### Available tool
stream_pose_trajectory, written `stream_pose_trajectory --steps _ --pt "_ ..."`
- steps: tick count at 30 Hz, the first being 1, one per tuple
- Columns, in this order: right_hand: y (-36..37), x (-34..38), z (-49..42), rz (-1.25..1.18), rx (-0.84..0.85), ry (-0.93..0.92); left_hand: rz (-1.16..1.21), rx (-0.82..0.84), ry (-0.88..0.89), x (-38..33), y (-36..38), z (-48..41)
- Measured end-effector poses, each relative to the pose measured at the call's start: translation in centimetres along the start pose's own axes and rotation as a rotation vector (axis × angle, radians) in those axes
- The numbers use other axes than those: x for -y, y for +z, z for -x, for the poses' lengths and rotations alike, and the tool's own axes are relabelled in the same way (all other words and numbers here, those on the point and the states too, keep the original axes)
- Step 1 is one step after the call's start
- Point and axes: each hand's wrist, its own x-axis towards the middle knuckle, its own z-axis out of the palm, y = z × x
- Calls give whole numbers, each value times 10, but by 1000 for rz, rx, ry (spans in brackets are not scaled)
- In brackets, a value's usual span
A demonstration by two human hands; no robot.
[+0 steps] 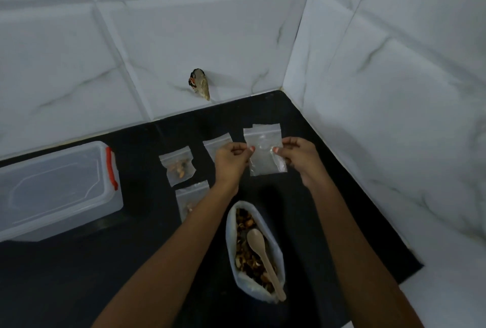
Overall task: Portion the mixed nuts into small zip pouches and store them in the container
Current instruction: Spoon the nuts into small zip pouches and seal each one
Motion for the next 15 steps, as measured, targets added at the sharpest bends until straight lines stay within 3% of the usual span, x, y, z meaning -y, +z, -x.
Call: stream_pose_trajectory --steps 8,15 --pt "12 -23 91 15 142 18 88 26 46 13 -56 88" --pt "30 -58 151 41 200 6 -95 -8 54 45 -94 135"
